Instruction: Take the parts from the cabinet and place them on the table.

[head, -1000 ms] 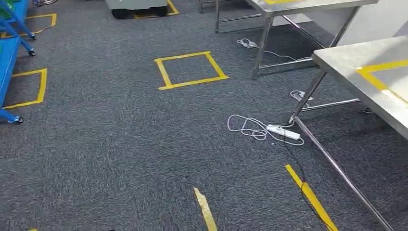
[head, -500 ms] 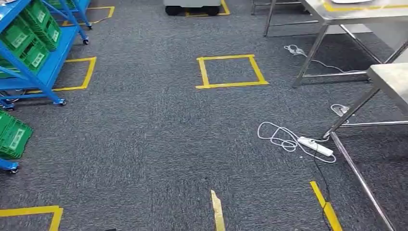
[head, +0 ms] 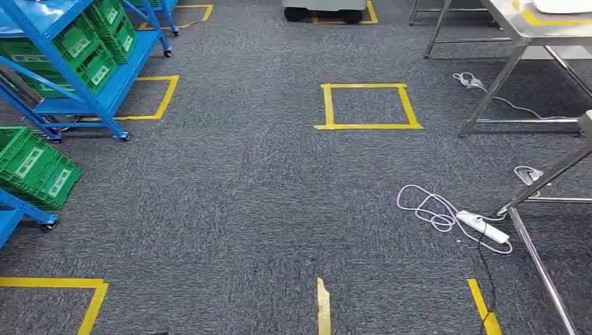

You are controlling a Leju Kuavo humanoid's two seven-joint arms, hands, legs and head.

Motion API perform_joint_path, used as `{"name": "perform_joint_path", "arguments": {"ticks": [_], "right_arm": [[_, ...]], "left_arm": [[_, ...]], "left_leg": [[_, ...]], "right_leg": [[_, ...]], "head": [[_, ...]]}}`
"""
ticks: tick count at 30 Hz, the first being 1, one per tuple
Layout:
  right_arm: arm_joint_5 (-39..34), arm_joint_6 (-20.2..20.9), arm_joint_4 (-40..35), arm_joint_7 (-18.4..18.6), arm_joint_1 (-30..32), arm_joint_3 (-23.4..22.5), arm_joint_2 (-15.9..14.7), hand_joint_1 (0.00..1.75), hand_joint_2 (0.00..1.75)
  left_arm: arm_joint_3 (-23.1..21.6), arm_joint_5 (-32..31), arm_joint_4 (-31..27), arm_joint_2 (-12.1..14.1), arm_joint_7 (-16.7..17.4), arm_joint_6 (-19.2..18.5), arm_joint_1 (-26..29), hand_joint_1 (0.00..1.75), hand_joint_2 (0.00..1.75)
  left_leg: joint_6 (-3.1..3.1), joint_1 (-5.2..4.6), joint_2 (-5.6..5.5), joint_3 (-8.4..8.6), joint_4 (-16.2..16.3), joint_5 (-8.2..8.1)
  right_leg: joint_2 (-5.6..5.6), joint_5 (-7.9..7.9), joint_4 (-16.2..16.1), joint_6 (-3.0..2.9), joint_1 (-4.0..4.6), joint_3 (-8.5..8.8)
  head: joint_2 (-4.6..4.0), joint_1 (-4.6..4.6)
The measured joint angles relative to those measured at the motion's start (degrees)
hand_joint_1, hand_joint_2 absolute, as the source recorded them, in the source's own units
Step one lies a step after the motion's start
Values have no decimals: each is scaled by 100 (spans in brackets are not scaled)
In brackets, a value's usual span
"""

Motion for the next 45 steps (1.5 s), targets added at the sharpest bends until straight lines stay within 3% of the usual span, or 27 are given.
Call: {"name": "perform_joint_path", "arguments": {"ticks": [3, 4, 5, 7, 8, 9, 10, 12, 13, 14, 17, 19, 21, 22, 24, 26, 28, 30, 32, 34, 35, 38, 39, 40, 41, 43, 45], "right_arm": [[127, -667, 0, 474, -4, -76, 22, 0, 0], [151, -829, 0, 576, -4, -87, 22, 0, 0], [157, -885, 0, 664, -11, -96, 26, 0, 0], [127, -835, 2, 786, -1, -148, 28, 0, 0], [105, -823, 2, 795, 16, -168, 28, 0, 0], [74, -821, 2, 808, 31, -205, 29, 0, 0], [35, -834, 2, 821, 44, -243, 31, 0, 0], [-37, -898, 2, 828, 47, -340, 35, 0, 0], [-46, -915, 2, 828, 44, -380, 37, 0, 0], [-53, -922, 4, 828, 38, -398, 59, 0, 0], [-20, -1012, 4, 843, 53, -452, 79, 0, 0], [76, -1291, 4, 909, 60, -478, 83, 0, 0], [85, -1315, 4, 1018, 51, -494, 94, 0, 0], [83, -1282, 4, 1077, 59, -518, 109, 0, 0], [68, -1104, 9, 1253, 66, -535, 109, 0, 0], [54, -745, 24, 1582, 67, -572, 125, 0, 0], [85, -394, 28, 1836, 68, -586, 151, 0, 0], [125, -253, 35, 1978, 62, -605, 190, 0, 0], [149, -216, 35, 1997, 64, -612, 212, 0, 0], [164, -198, 35, 2006, 67, -618, 216, 0, 0], [175, -192, 35, 1997, 66, -621, 216, 0, 0], [181, -159, 35, 1942, 67, -634, 216, 0, 0], [188, -119, 35, 1920, 74, -645, 216, 0, 0], [208, -82, 35, 1903, 83, -647, 216, 0, 0], [219, -61, 35, 1901, 86, -647, 216, 0, 0], [238, -54, 35, 1899, 77, -647, 214, 0, 0], [262, -37, 42, 1897, 61, -647, 221, 0, 0]], "left_arm": [[-28, -147, 0, -9, -267, 13, 44, 0, 0], [-68, -203, 0, -24, -470, 13, 58, 0, 0], [-109, -240, 0, -28, -659, 7, 44, 0, 0], [-166, -271, 0, -44, -887, -15, 33, 0, 0], [-177, -273, 0, -44, -947, -26, 34, 0, 0], [-188, -271, 0, -44, -1035, -44, 40, 0, 0], [-190, -247, 0, -50, -1164, -96, 49, 0, 0], [-205, -238, 0, -85, -1448, -212, 54, 0, 0], [-223, -238, 0, -98, -1519, -247, 51, 0, 0], [-240, -238, 0, -98, -1545, -258, 43, 0, 0], [-282, -225, 0, -124, -1609, -284, 51, 0, 0], [-284, -181, 0, -133, -1811, -347, 60, 0, 0], [-291, -168, 0, -151, -2079, -475, 48, 0, 0], [-293, -168, 0, -160, -2236, -555, 46, 0, 0], [-310, -192, 0, -177, -2386, -610, 60, 0, 0], [-343, -266, 0, -184, -2565, -716, 73, 0, 0], [-424, -345, 0, -175, -2673, -906, 68, 0, 0], [-448, -330, 0, -149, -2631, -1161, 56, 0, 0], [-446, -267, 0, -112, -2603, -1441, 69, 0, 0], [-446, -240, 0, -96, -2603, -1523, 104, 0, 0], [-446, -236, 0, -79, -2605, -1539, 99, 0, 0], [-446, -185, 0, -57, -2614, -1738, 96, 0, 0], [-444, -168, 0, -44, -2618, -1797, 100, 0, 0], [-444, -168, 0, -37, -2618, -1797, 104, 0, 0], [-444, -168, 0, -28, -2618, -1792, 104, 0, 0], [-444, -168, 0, -22, -2588, -1766, 103, 0, 0], [-444, -133, 0, -2, -2570, -1803, 90, 0, 0]], "left_leg": [[82, 28, -29, 52, -123, 41], [108, 36, -28, 83, -158, 52], [131, 44, -30, 82, -159, 53], [162, 32, -45, 81, -158, 35], [164, 26, -55, 84, -156, 32], [165, 24, -62, 92, -156, 27], [163, 25, -79, 108, -154, 16], [130, 36, -115, 162, -146, -17], [98, 34, -124, 185, -135, -44], [68, -9, -134, 162, -110, -63], [24, 5, -144, 145, -94, -50], [-31, 19, -129, 127, 2, -150], [-89, 26, -99, -186, 680, -552], [-102, 29, -93, -446, 1224, -785], [-97, 32, -89, -753, 1812, -915], [-50, 29, -89, -565, 1362, -480], [37, 3, -80, -102, 321, 102], [71, -33, -69, 49, 21, 13], [81, -38, -76, 25, -6, -31], [136, 30, -68, 92, -150, 30], [157, 23, -64, 111, -176, 35], [187, 4, -59, 108, -173, 23], [190, 0, -60, 111, -171, 20], [192, 0, -62, 121, -171, 17], [188, 1, -73, 136, -169, 5], [154, 4, -88, 189, -164, -27], [86, -49, -89, 167, -95, -77]], "right_leg": [[-18, -36, -38, 101, -4, 30], [69, -142, 82, 108, -10, -33], [143, -307, 370, 111, -12, -174], [204, -719, 1375, 135, -12, -691], [206, -800, 1715, 142, -9, -893], [208, -737, 1793, 144, -9, -971], [208, -503, 1568, 141, -11, -901], [208, 91, 554, 137, -32, -435], [227, 183, 118, 143, -45, -223], [267, 108, 36, 139, -21, -176], [278, 105, 30, 29, -2, -133], [258, 127, 1, -30, -37, -111], [234, 112, 2, -76, -33, -105], [212, 101, 2, -93, -26, -101], [197, 90, 4, -107, -12, -92], [200, 68, 3, -113, 3, -50], [202, 36, 1, -100, 9, 17], [204, 11, 13, -54, 39, -3], [177, 28, -17, -15, 34, -25], [180, -38, -2, 42, 33, -57], [202, -163, 174, 56, 49, -121], [210, -733, 1512, 105, 33, -801], [210, -754, 1749, 119, 33, -948], [210, -640, 1715, 124, 31, -959], [210, -381, 1397, 125, 23, -836], [208, 157, 405, 123, -7, -365], [233, 122, 1, 117, -6, -162]], "head": [[0, 0], [-2, 19], [0, 48], [0, 70], [0, 70], [0, 70], [0, 68], [0, 70], [0, 72], [0, 77], [0, 46], [0, 48], [0, 13], [0, 6], [0, 11], [0, 9], [0, 13], [0, 6], [0, 20], [0, 22], [0, 33], [0, 35], [0, 39], [0, 37], [0, 37], [0, 39], [0, 52]]}}
